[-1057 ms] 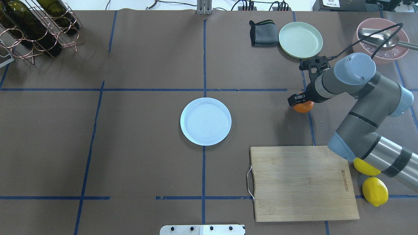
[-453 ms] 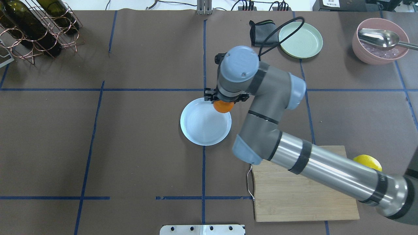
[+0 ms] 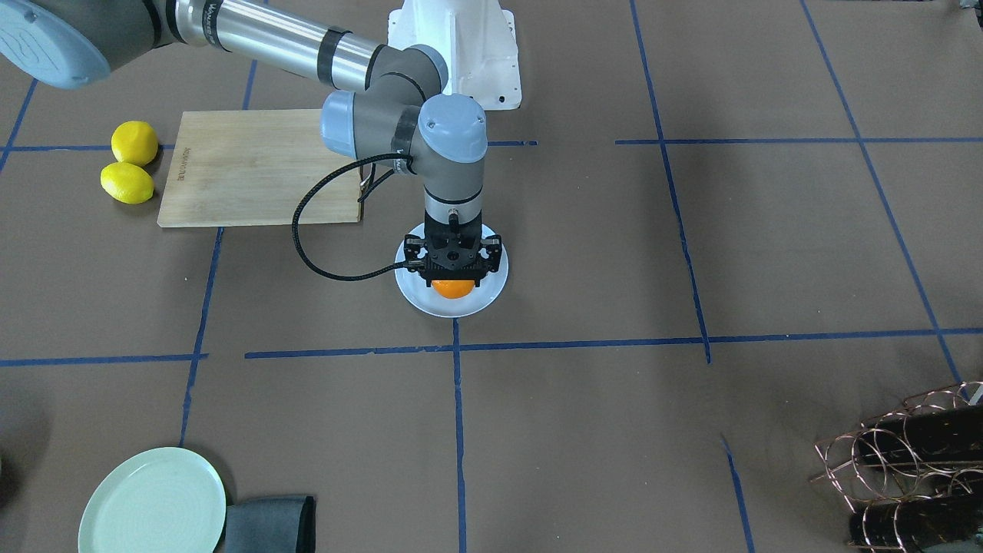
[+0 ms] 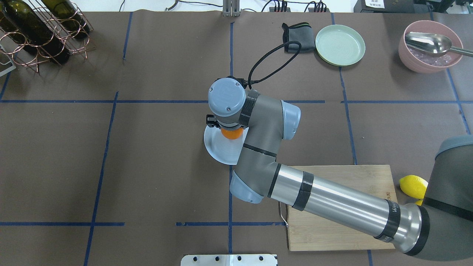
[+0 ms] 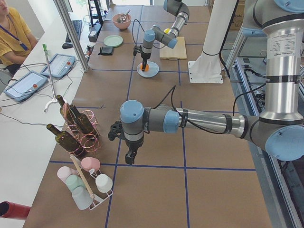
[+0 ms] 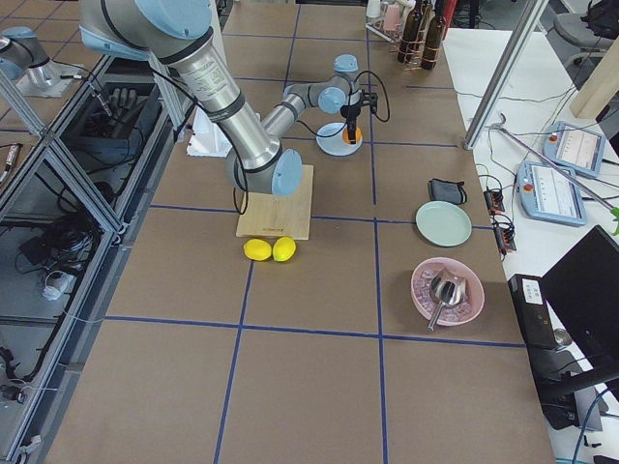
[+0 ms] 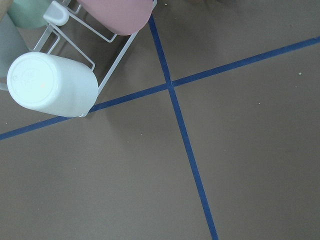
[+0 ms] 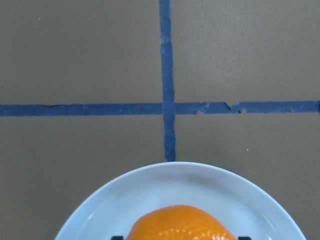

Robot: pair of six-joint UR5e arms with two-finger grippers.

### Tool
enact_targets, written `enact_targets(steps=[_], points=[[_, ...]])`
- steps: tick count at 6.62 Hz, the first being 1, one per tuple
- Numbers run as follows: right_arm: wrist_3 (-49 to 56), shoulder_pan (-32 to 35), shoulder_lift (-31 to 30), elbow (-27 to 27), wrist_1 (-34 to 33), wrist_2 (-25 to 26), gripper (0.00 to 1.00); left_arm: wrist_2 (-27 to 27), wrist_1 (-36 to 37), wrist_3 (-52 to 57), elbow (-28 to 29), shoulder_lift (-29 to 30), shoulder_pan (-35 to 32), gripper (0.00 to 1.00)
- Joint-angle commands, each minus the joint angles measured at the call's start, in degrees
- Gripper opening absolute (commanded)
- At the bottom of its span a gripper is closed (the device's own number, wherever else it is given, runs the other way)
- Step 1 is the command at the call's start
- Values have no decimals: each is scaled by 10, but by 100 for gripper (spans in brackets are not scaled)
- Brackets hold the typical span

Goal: Pick orange to plate

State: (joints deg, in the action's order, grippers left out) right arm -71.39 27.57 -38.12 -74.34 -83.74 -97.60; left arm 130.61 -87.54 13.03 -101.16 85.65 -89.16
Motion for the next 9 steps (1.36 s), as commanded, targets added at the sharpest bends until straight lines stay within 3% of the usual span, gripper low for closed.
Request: enact_targets(steps=[1,3,4,5,6,8,9], points=[[-2,-4,-2,0,-5,4,100,0,0,1,0,0,0,100],[0,5,-3,-18,-7,4,100,1,0,0,0,0,0,100],[16,46,-13,-58,-39,-21,100,2,1,-3,2,0,0,100],[77,103,-41,-109,-63,-90,100,50,3,-32,4,-3,0,100],[156,162,-94,-163,-70,-142,100,97,1,-37,14,-14,0,100],[384,321,-220,-226,-72,-268,100,95,-2,-32,11,-15,0,100],[508,373,-296,-248,-72,-275,100,91,-2,-32,3,-15,-1,100]])
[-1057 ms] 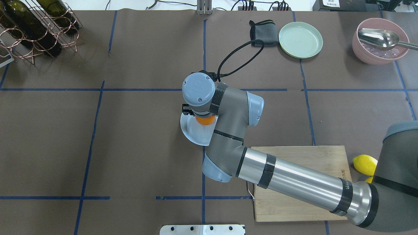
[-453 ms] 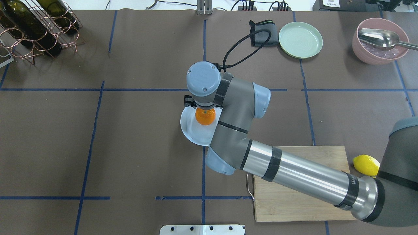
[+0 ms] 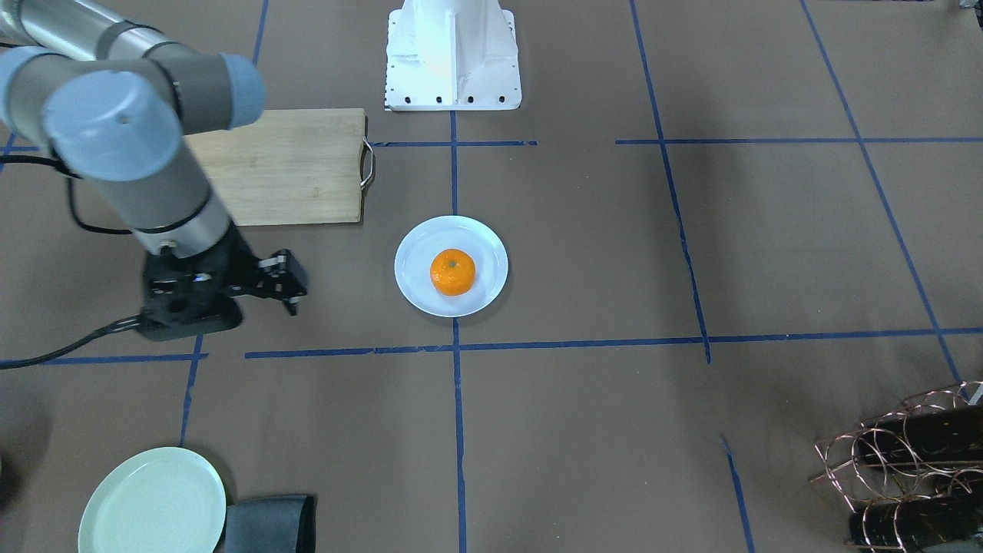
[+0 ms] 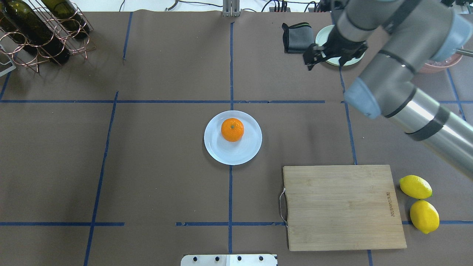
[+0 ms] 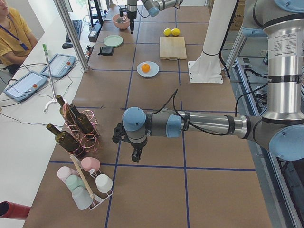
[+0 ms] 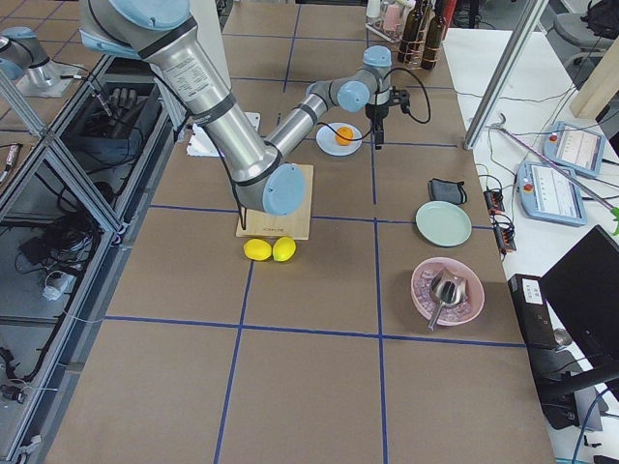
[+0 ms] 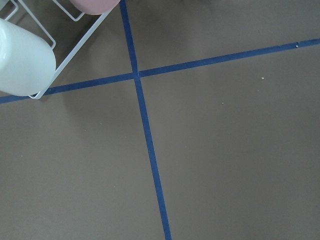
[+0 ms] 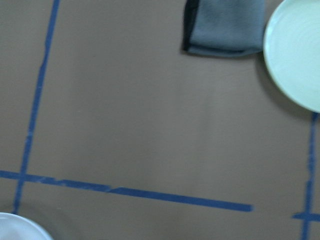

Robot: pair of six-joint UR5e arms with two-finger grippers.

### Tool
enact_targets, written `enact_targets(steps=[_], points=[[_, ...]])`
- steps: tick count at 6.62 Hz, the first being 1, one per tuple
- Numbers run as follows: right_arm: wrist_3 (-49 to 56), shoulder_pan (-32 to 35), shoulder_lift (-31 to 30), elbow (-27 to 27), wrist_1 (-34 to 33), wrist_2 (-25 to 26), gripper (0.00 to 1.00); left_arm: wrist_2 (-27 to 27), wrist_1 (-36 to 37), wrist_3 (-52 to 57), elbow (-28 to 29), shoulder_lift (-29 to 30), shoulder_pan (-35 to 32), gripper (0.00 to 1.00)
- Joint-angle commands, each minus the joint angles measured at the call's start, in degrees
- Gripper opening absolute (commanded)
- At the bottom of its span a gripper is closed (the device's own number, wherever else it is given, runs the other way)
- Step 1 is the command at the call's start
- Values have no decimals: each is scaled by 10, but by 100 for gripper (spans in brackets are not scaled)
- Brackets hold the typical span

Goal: Pick orange to plate

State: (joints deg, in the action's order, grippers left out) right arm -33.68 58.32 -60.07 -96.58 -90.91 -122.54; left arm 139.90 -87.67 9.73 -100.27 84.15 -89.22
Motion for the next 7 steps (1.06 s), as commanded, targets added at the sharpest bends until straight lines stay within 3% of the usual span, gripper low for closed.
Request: enact_targets(steps=[1,3,5,6,7], points=[[250,139,-133,-24,-4,-41,100,-4,0,1,-7,0,-1,100],[406,259,-174,-12,-103,-53,100,-4,-2,2,-10,0,-1,100],[409,304,-318,-18,-69,-53,100,-4,-5,14,-11,-1,-5,100],[406,325,-366,-13,-3,-55,100,-5,-5,14,-8,-1,-5,100],[405,328,-383,-12,7,-59,100,-5,-5,15,-11,-1,-6,100]])
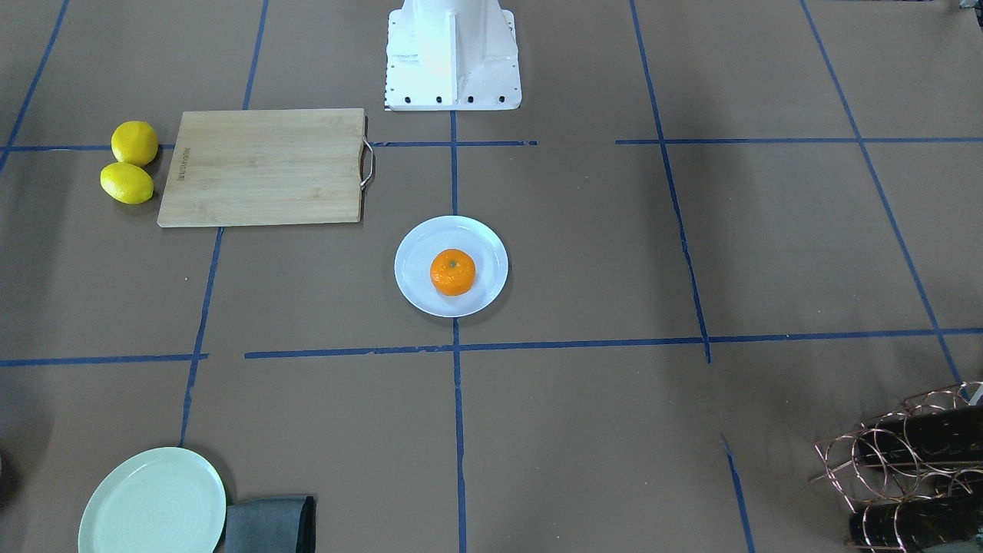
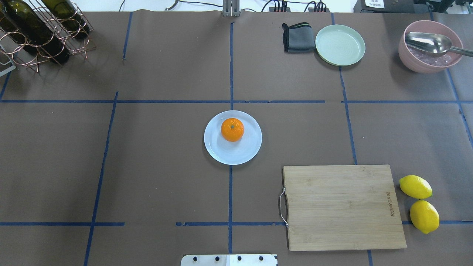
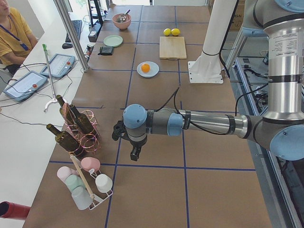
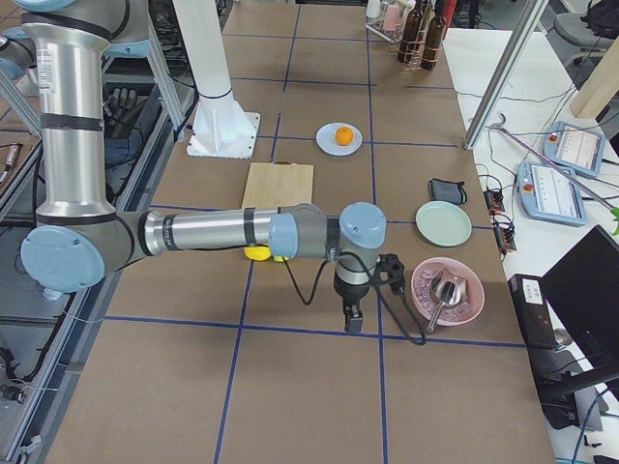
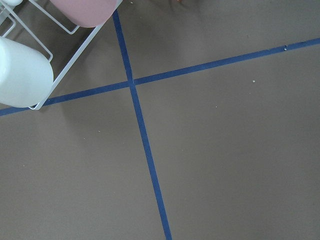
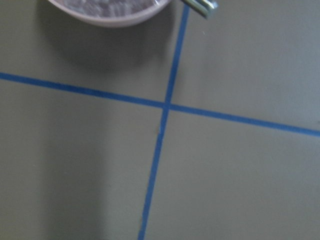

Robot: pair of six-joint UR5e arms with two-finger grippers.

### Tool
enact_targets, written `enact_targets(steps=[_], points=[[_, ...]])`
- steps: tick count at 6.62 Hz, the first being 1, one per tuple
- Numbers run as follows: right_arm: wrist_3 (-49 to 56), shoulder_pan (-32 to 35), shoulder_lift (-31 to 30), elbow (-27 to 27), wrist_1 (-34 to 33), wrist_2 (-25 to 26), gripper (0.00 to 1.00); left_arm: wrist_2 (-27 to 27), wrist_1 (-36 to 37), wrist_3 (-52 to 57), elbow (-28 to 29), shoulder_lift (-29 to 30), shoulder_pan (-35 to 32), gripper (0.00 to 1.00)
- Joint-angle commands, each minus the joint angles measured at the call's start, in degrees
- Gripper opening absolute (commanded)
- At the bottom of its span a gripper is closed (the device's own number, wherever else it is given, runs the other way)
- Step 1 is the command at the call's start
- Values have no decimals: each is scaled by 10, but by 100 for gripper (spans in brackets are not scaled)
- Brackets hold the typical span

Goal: Pick orange to plate

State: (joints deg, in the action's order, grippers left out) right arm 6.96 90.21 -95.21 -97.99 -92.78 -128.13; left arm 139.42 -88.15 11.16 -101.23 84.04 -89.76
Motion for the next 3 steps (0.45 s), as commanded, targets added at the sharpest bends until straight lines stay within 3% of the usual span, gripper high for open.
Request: enact_targets(steps=[1,2,3], points=[[-3,8,-31,1,26,-4,100,-1,1,1,2,0,-1,100],[-4,8,-31,0,26,-4,100,-3,0,1,2,0,-1,100],[-4,8,-31,-1,26,-4,100,-42,1,0,-4,1,-1,100]])
